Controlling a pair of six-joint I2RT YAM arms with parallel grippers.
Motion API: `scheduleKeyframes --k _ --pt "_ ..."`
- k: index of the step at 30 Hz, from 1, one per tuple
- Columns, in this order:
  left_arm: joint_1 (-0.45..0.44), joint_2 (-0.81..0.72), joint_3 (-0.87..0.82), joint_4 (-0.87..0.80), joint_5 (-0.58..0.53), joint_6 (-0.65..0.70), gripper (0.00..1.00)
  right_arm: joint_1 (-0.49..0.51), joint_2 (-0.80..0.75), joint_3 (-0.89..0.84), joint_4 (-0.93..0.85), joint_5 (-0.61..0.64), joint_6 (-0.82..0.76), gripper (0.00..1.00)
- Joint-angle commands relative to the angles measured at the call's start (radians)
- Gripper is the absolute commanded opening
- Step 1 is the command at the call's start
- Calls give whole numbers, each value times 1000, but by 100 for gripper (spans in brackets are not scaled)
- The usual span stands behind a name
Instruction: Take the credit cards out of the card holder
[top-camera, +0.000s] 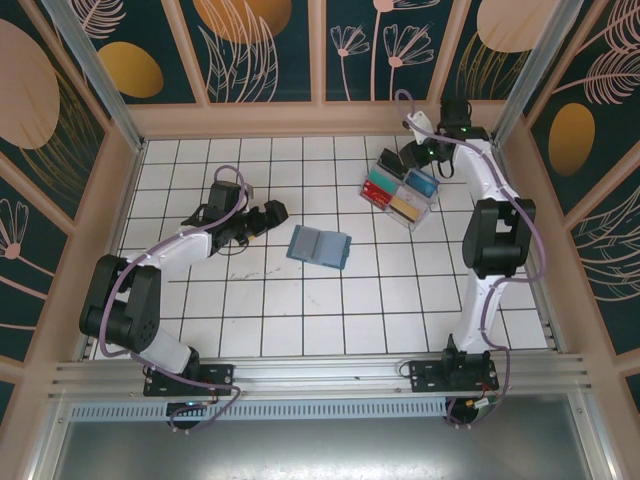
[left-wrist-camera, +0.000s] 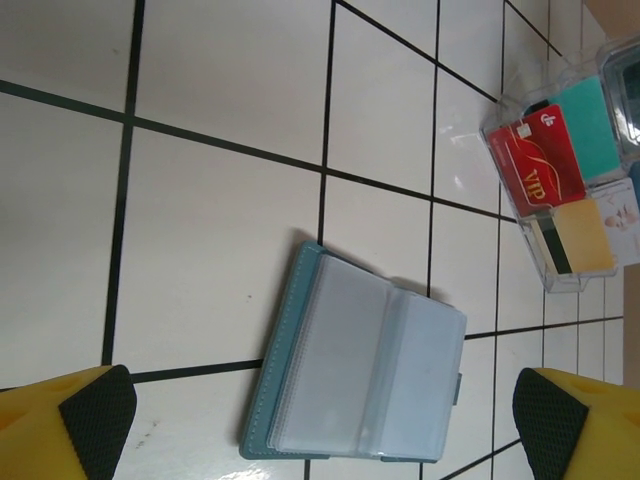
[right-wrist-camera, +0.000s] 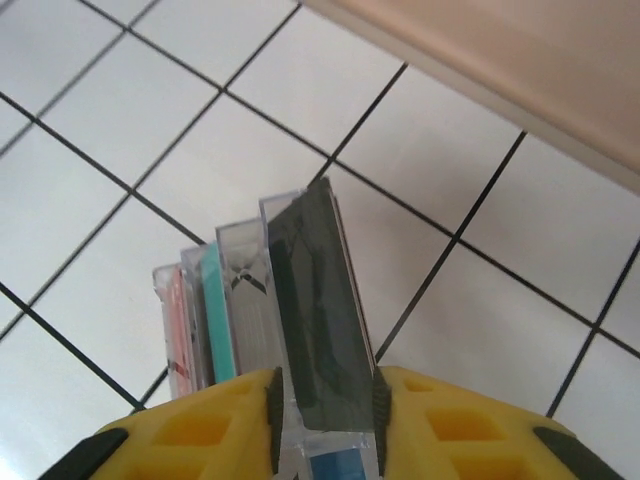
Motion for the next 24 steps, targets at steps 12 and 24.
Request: scheduleKeyframes --k 12,24 --pt "52 -24 -26 -22 -86 3 99 342 -442 -542 395 13 676 53" --pt "86 -7 -35 -8 -88 -1 99 675 -224 -541 294 437 1159 52"
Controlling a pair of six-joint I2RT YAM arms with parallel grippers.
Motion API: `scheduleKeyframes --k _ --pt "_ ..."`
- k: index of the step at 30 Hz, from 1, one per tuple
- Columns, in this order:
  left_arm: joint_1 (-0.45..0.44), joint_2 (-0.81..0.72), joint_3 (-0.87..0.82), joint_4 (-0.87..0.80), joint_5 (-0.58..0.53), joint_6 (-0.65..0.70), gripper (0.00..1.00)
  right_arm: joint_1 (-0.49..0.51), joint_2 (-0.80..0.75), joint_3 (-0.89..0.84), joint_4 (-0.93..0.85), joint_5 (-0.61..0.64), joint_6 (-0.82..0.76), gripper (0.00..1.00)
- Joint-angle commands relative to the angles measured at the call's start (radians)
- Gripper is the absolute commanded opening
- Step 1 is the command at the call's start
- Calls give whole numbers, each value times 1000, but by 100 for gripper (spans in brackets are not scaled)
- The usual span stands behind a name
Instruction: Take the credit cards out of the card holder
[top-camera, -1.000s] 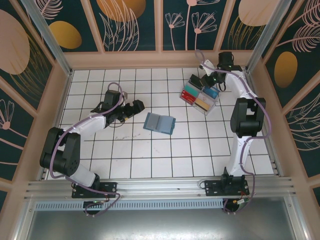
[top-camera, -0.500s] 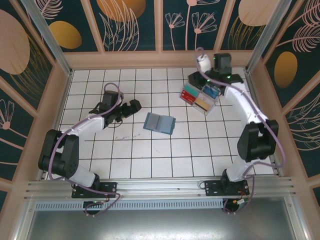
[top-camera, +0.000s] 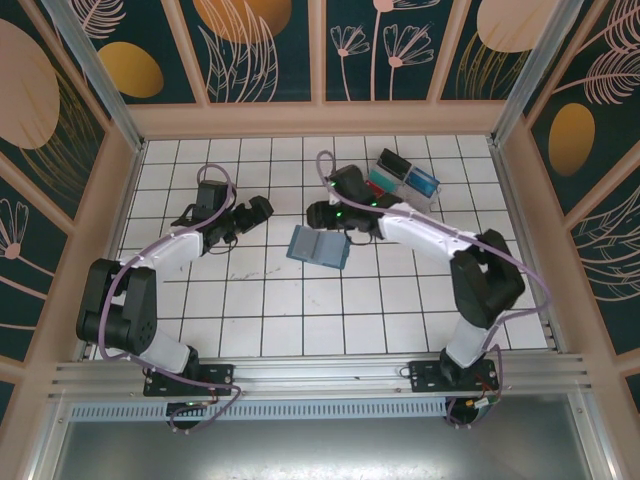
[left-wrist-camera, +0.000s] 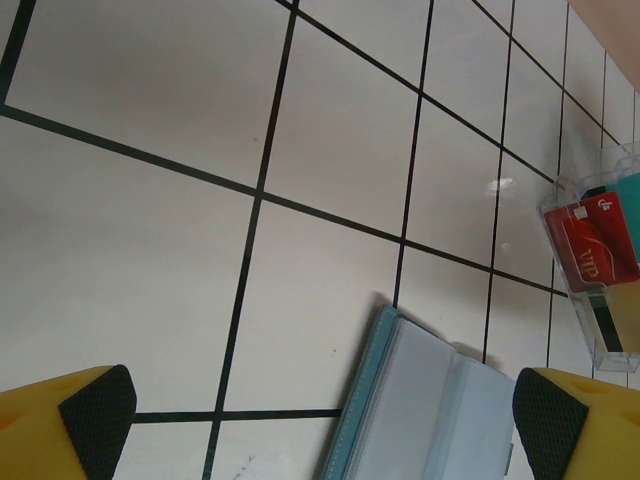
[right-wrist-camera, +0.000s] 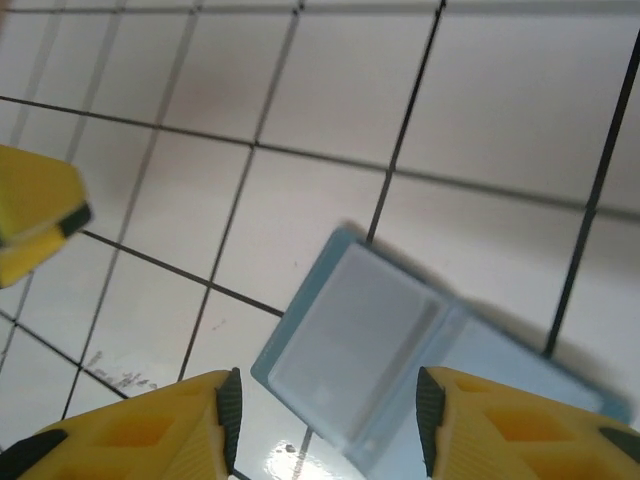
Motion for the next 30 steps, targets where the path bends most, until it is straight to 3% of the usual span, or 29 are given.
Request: scheduleKeyframes --k 1,9,15,21,26,30 --pt "14 11 -22 -2 -5 0 99 35 81 55 -55 151 190 53" --pt "22 28 -55 29 58 -2 99 132 287 220 -198 210 158 55" --pt "23 33 -66 39 75 -4 99 132 279 200 -255 290 213 56" --pt "22 40 -65 56 105 -10 99 124 292 158 -267 277 244 57" --pt "23 64 -65 89 215 -14 99 107 297 117 -244 231 258 51" --pt "22 81 -65 106 286 -8 91 91 291 68 -218 208 236 43"
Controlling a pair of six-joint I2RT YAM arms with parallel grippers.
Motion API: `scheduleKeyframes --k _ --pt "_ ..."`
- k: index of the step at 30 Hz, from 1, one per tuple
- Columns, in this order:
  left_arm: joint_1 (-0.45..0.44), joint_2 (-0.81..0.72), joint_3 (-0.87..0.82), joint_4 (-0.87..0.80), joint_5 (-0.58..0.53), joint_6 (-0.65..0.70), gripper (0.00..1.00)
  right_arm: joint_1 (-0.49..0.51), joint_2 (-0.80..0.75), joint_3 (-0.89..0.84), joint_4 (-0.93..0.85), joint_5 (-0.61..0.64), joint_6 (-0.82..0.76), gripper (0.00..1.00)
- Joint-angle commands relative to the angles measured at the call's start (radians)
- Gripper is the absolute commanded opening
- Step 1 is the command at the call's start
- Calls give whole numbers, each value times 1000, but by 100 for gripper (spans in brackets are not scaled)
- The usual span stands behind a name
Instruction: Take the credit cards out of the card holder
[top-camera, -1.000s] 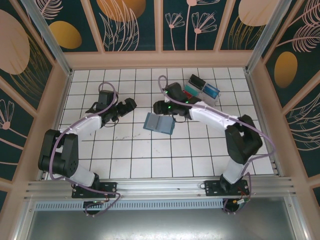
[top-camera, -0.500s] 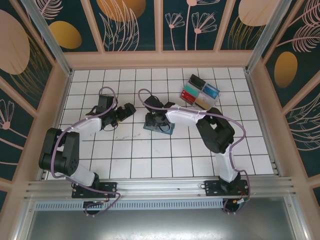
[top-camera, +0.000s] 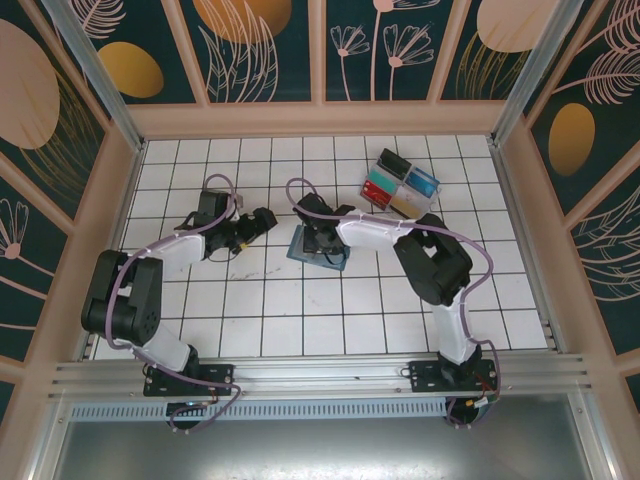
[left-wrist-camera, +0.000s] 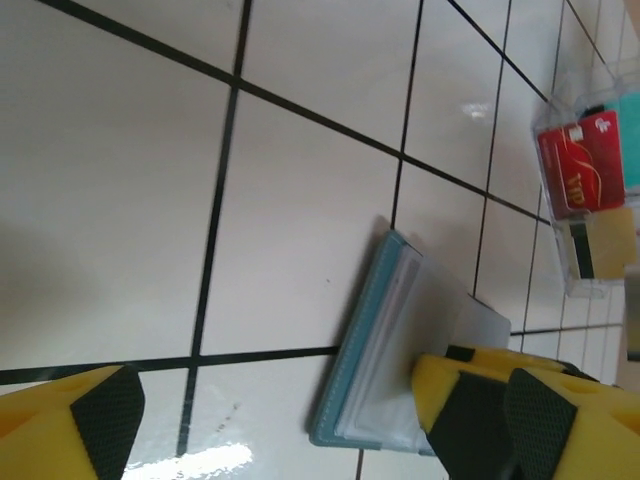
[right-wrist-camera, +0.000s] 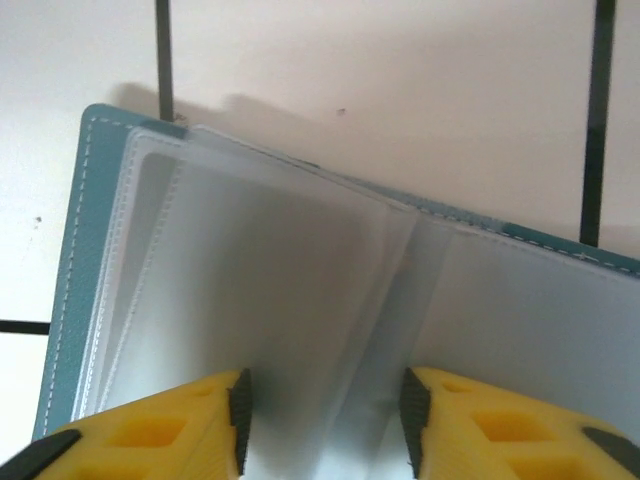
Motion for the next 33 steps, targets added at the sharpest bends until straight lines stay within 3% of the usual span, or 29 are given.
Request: scheduleKeyframes --k 1,4,13,19,30,33 --pt "4 23 -2 46 101 -1 90 -20 9 -65 -36 -30 -9 41" --pt "-7 37 -1 56 139 1 81 -28 9 -96 -32 -29 -32 34" --pt "-126 97 55 54 137 0 55 -55 -32 -186 43 -71 -63 28" --pt "-156 181 72 112 166 -31 48 -60 -50 -207 94 -130 -92 28" --pt "-162 245 99 157 228 -43 44 -62 -64 -217 133 -165 -98 23" --pt "-162 231 101 129 186 -28 41 -69 -74 -233 156 -183 -95 21"
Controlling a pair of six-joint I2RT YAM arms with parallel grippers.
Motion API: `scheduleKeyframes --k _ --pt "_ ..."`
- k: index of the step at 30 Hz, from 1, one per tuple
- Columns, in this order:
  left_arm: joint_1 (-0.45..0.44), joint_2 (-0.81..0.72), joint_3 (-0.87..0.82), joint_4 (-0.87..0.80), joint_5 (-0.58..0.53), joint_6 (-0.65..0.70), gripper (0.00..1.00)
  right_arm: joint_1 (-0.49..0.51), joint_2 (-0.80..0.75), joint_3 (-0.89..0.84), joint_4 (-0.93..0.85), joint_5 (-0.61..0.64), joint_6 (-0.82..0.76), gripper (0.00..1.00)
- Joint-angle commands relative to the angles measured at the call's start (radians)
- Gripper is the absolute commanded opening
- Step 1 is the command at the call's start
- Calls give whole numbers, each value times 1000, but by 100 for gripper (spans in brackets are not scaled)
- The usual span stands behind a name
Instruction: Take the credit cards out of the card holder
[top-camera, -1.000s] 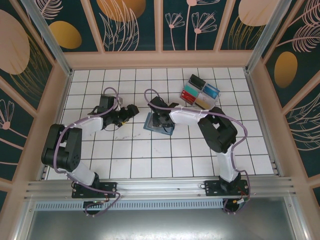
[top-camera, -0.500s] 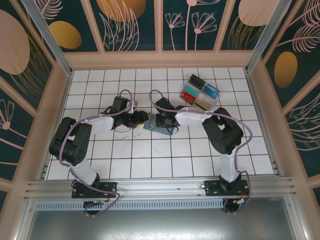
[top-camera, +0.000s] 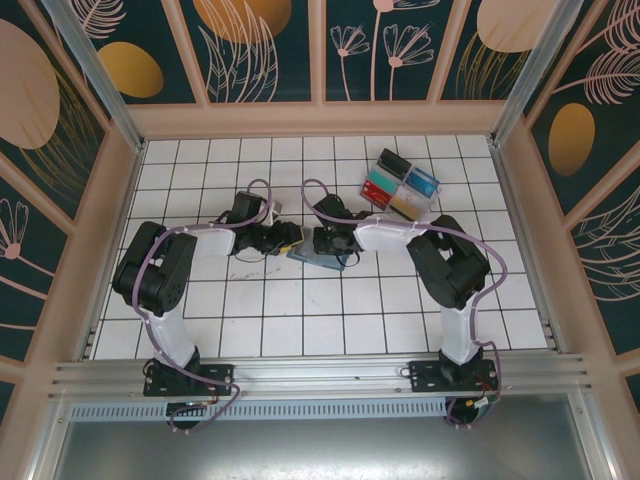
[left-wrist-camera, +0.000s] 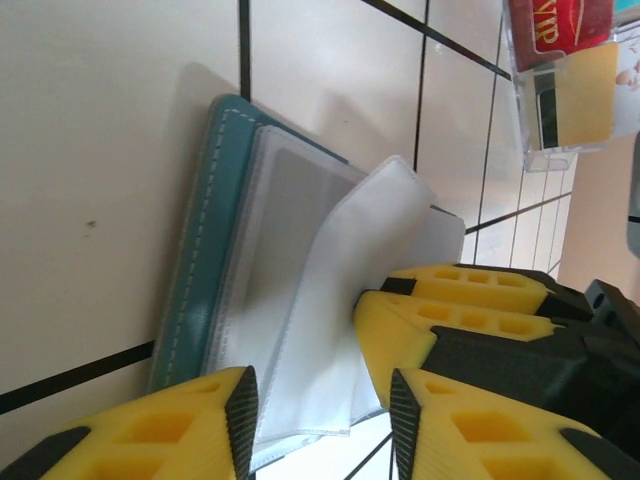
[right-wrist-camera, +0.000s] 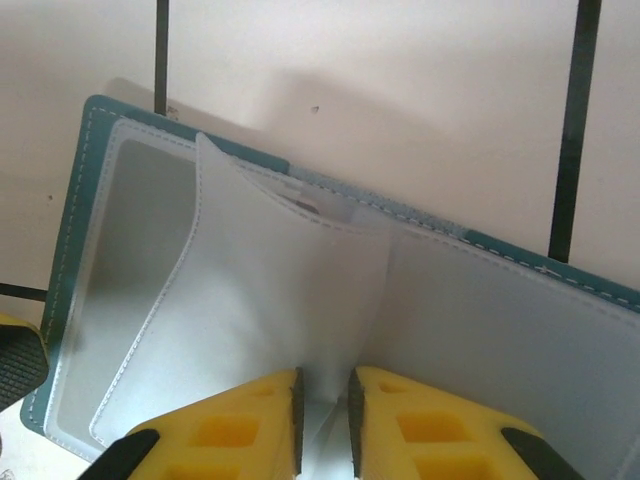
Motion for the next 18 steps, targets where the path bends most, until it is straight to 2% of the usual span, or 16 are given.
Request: scheduleKeyframes --k 1,3,6,18 --pt "-4 -10 9 -5 -26 13 41 -6 15 -51 -44 -50 -10 21" --pt "-3 -20 12 -12 -36 22 41 -9 17 -52 -44 -51 -8 21" --pt "-6 -20 2 17 8 8 41 -11 17 -53 -44 -54 -7 21" --pt "-24 1 -16 -37 -24 34 40 -25 6 -81 9 -123 -7 20"
